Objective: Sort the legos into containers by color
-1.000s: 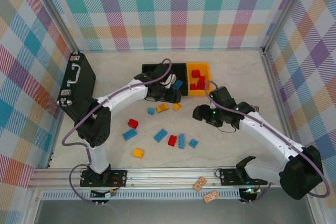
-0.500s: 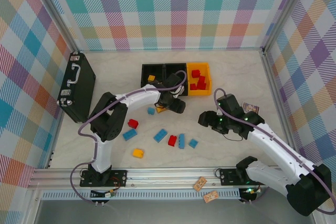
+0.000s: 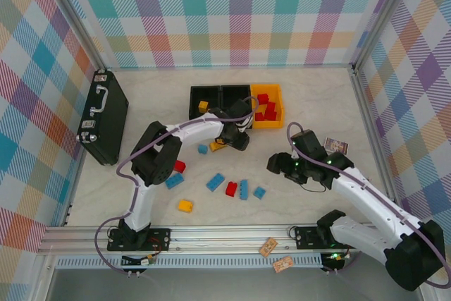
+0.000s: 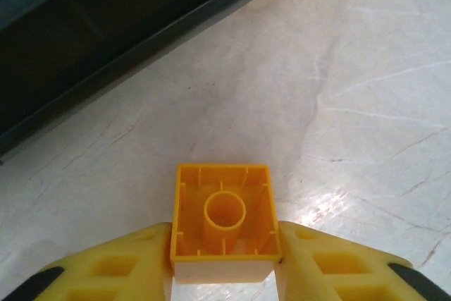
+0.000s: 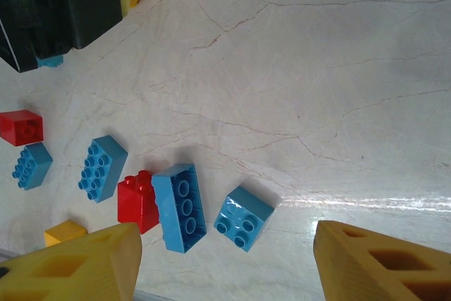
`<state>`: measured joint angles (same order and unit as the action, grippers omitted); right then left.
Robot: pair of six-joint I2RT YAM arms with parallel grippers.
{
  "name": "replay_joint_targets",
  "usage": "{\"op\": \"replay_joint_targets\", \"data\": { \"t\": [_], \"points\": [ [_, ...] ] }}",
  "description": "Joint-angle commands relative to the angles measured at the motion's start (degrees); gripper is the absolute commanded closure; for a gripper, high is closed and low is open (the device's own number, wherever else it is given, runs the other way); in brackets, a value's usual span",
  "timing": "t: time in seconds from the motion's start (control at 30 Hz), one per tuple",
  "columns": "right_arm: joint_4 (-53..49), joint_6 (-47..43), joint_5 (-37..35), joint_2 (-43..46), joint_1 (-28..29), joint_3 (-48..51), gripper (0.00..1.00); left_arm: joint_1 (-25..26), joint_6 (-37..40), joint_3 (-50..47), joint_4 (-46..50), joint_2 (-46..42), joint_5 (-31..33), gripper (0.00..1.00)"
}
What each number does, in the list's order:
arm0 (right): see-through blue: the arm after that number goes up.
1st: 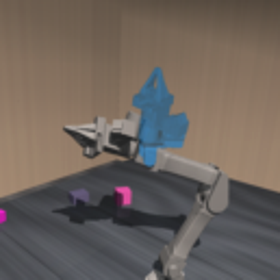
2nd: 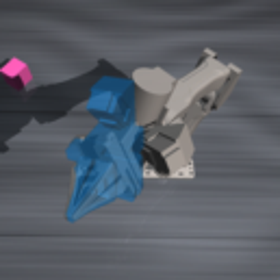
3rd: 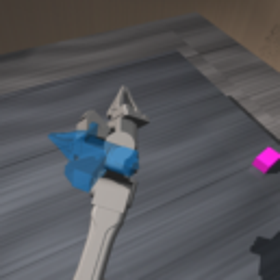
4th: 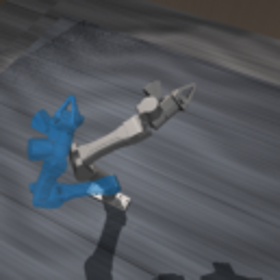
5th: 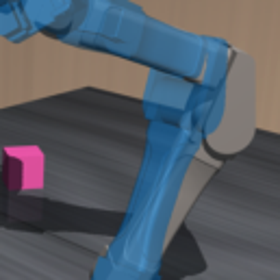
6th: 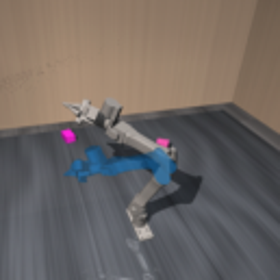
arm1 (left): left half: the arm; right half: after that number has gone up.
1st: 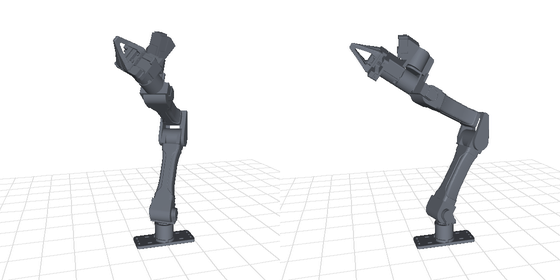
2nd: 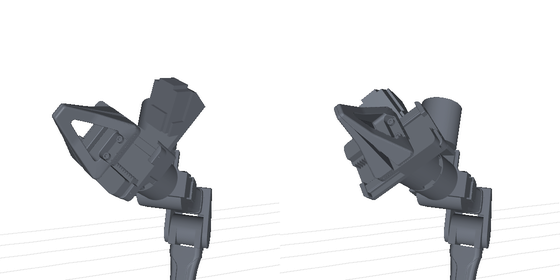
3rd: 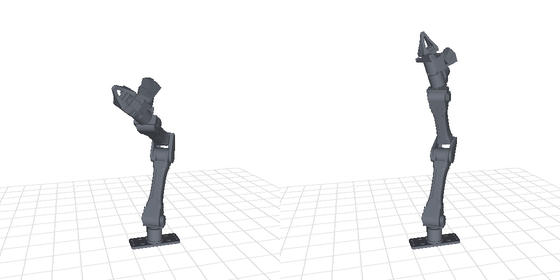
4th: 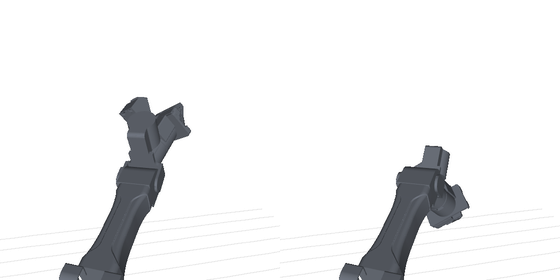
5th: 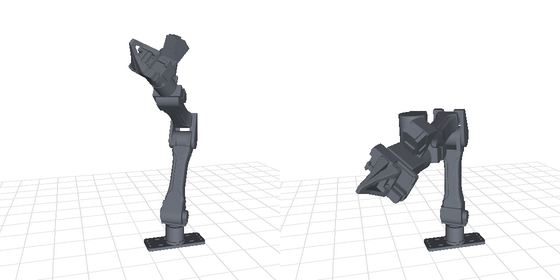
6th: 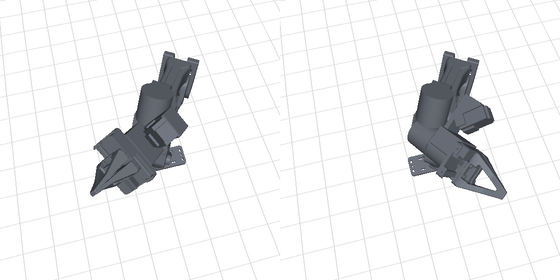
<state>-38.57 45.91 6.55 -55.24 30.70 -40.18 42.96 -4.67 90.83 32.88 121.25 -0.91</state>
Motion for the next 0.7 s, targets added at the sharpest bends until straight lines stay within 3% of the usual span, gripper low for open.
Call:
{"op": "replay_joint_targets", "data": {
  "t": [0.0, 0.43, 0.67],
  "points": [
    [1.06, 0.32, 0.94, -0.98, -0.46, -0.08, 0.35, 1.23, 0.34, 1.31, 1.84, 0.09, -0.22, 0.72],
    [3.9, -1.72, 2.63, -6.78, -0.46, -3.68, 0.35, 1.04, -3.42, -2.66, 2.44, -9.35, 0.65, 0.77],
    [6.5, -2.44, 4.24, -10.47, -0.46, -6.22, 0.35, -1.89, -6.27, -4.05, 4.61, -14.7, 2.24, 0.77]
  ]
}}
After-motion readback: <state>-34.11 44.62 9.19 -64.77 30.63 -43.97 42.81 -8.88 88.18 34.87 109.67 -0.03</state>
